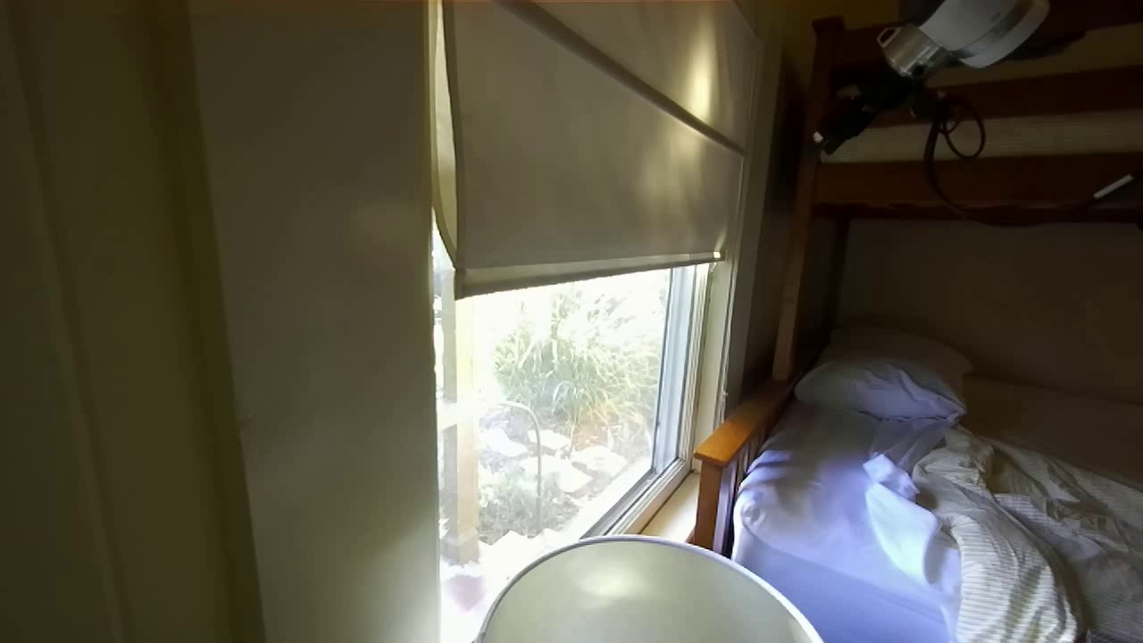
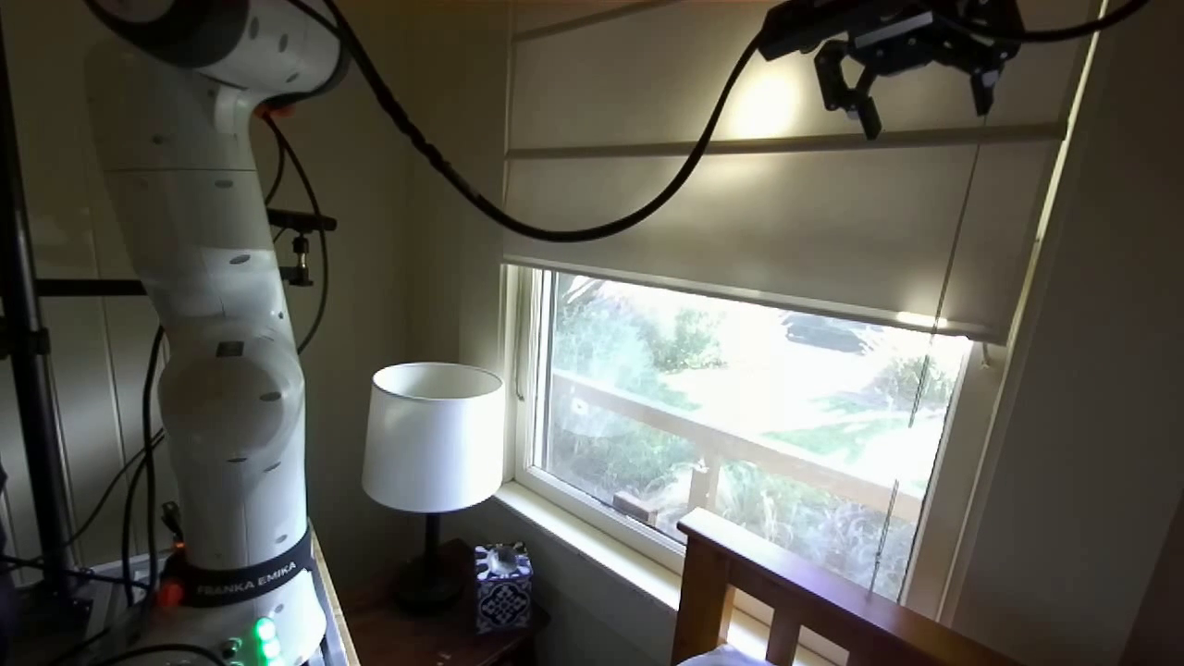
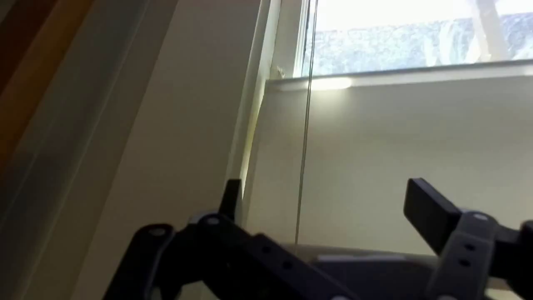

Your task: Close the blinds on the window.

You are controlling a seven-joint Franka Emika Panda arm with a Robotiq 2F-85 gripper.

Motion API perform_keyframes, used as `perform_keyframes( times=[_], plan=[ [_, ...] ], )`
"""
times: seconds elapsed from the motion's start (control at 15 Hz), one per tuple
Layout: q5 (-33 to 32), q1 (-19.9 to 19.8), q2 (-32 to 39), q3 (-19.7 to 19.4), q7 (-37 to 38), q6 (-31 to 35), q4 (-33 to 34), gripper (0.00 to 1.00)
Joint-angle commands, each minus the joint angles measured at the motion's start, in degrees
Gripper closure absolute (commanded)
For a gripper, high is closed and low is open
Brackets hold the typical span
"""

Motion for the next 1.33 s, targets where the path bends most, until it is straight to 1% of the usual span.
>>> perform_keyframes(
  times=[0.0, 0.07, 0.13, 0.2, 0.33, 0.4, 0.53, 0.67, 0.73, 0.87, 0.93, 1.13, 1.27],
  plan=[
    [8.55, -4.05, 11.58, 1.18, -1.01, -0.54, 13.85, 0.0],
    [10.12, -6.1, 13.79, 2.12, 0.57, -0.76, 16.66, 0.0],
    [6.19, -6.46, 7.77, 5.36, -0.08, 0.18, 9.1, 0.0],
    [7.32, -8.02, 9.95, 6.23, 0.15, 0.21, 11.65, 0.0],
    [7.95, -9.69, 12.35, 6.95, 0.4, 0.37, 14.16, 0.0],
    [9.55, -10.85, 12.55, 8.03, -0.53, 0.41, 14.13, 0.0],
    [15.13, -13.74, 12.64, 11.32, -4.31, 0.27, 14.55, 0.0],
    [19.33, -15.44, 13.06, 13.32, -6.29, 0.17, 15.22, 0.0],
    [20.9, -13.65, 12.91, 11.53, -7.09, 0.2, 14.94, 0.0],
    [22.95, -14.0, 13.3, 11.64, -7.5, -0.1, 15.38, 0.0],
    [23.32, -16.21, 13.8, 13.71, -6.94, -0.5, 16.11, 0.0],
    [22.9, -17.09, 14.74, 14.29, -4.76, -1.6, 16.95, 0.0],
    [20.25, -17.42, 15.52, 14.49, -2.16, -2.1, 17.25, 0.0]
  ],
)
